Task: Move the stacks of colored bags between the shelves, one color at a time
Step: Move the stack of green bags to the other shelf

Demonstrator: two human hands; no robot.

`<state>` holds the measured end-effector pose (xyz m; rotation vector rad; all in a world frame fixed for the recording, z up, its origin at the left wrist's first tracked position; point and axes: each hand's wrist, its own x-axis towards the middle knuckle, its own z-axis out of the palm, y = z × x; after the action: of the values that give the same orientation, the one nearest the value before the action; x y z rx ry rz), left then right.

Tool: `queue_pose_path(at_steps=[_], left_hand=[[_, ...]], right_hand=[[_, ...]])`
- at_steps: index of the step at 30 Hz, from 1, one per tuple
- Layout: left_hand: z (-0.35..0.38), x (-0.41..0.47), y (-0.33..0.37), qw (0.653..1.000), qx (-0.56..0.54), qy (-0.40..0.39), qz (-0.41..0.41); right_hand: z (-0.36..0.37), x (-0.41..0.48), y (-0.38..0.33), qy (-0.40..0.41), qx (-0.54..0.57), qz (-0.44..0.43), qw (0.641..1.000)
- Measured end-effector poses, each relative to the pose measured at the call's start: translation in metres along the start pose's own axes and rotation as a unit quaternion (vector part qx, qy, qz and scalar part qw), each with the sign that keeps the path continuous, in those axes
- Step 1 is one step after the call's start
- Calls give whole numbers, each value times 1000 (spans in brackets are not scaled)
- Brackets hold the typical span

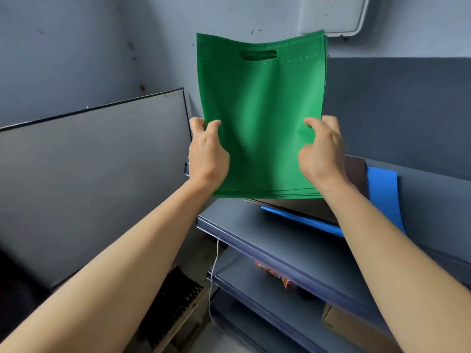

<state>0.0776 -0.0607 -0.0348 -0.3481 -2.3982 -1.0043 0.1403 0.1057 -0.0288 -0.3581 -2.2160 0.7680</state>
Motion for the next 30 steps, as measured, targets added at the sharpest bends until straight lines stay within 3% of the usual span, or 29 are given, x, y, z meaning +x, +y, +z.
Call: queue_pose_path(at_steps=[15,30], left_hand=[[-141,-57,-74,981,107,114,-111],[-413,-173,-239,931,213,239,-178]], right_hand=[[51,-69,-119,-113,96,-99,984],[142,-264,-372,-213,202,-204,934]])
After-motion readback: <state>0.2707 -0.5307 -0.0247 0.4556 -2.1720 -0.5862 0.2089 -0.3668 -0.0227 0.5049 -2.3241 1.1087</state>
